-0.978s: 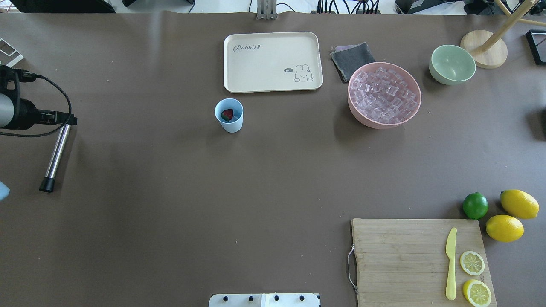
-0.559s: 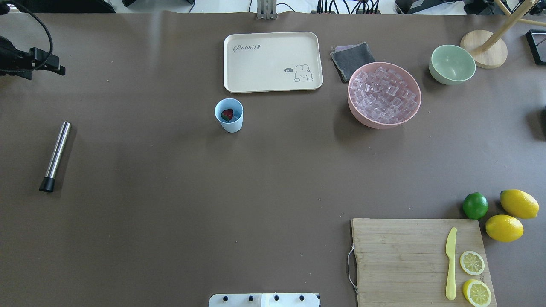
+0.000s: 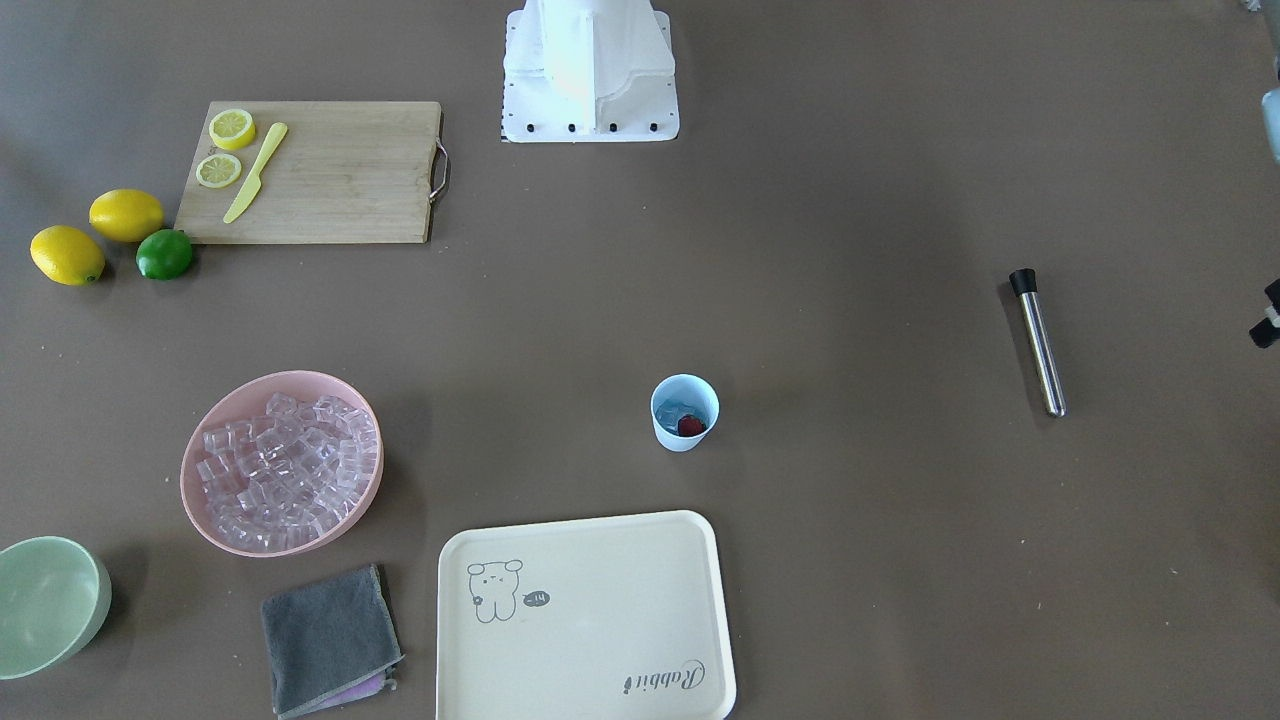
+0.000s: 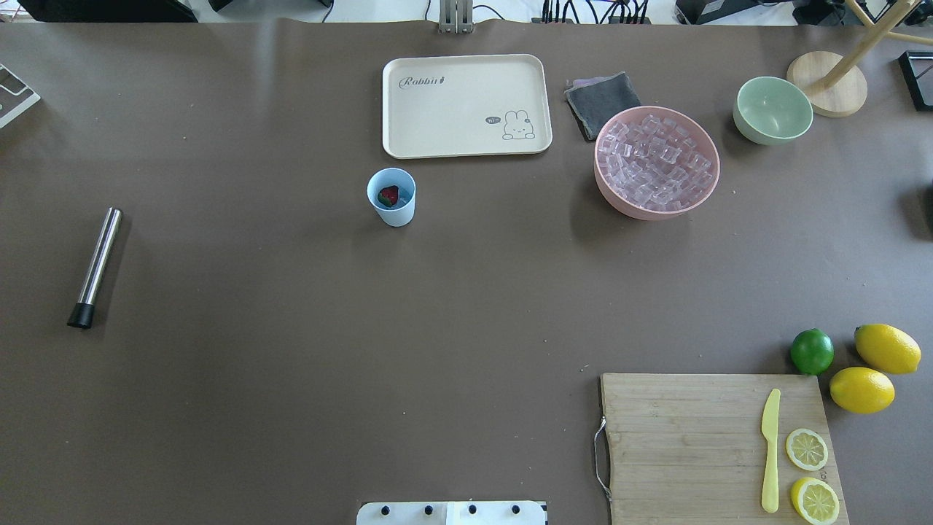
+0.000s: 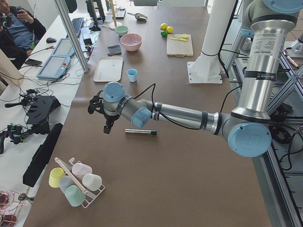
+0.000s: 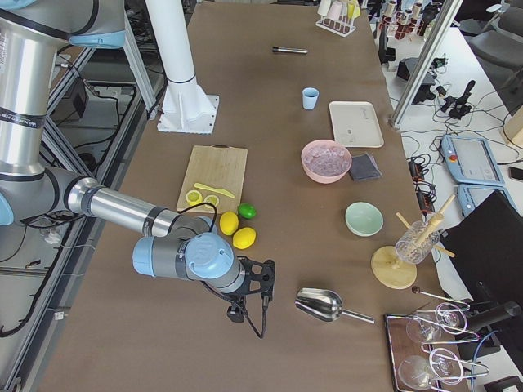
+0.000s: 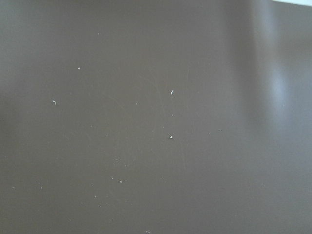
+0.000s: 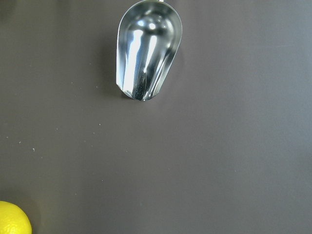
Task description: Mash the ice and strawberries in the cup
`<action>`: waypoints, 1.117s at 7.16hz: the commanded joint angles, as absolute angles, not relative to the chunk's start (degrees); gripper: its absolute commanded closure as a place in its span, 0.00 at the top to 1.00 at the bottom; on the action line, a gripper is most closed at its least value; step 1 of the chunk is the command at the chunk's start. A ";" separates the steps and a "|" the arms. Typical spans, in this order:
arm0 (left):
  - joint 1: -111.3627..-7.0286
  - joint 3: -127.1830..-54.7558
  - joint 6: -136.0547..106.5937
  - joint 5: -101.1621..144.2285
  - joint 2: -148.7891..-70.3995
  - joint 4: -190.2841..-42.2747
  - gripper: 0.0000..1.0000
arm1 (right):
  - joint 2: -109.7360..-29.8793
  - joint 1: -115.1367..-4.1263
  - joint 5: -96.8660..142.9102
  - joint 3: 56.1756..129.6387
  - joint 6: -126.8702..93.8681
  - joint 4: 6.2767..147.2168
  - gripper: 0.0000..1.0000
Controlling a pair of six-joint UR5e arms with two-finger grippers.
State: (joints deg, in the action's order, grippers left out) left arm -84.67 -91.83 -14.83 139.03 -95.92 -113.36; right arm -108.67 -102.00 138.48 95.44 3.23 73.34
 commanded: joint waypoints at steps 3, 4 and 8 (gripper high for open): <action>-88.59 -91.77 -10.10 137.56 -93.34 -112.33 0.98 | -107.58 -102.04 138.51 93.34 3.16 73.48 0.99; -89.03 -89.93 -9.93 137.55 -93.25 -111.89 0.98 | -107.49 -102.04 138.52 93.60 3.16 73.48 0.99; -88.59 -90.35 -9.67 132.46 -94.57 -104.18 0.98 | -106.35 -101.07 139.12 91.50 3.16 73.48 0.99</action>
